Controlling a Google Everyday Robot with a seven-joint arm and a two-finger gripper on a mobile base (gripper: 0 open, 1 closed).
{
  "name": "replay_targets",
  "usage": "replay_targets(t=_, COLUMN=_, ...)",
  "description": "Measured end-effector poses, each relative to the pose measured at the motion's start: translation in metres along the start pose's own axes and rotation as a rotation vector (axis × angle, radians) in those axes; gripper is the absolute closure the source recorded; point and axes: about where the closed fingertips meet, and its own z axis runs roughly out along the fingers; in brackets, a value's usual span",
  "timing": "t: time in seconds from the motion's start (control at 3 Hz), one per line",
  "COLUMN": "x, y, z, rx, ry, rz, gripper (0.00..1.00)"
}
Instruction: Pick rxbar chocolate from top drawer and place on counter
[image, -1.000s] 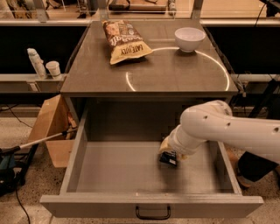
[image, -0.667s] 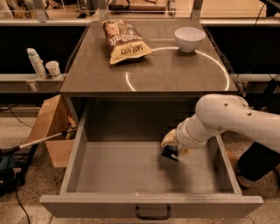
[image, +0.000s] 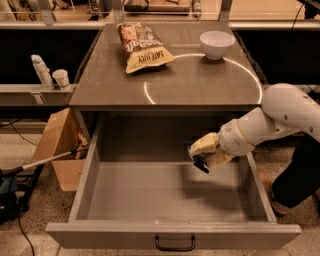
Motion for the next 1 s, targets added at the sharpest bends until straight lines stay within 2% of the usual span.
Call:
replay_targets(t=0.33, x=0.001, y=0.018, z=-0.036, rx=-0.070, ry=0.064, rz=-0.096, gripper=1.00)
replay_targets(t=1.0, x=-0.007, y=0.045, z=-0.088, rx=-0.104, ry=0.056, rz=-0.154, gripper=1.00)
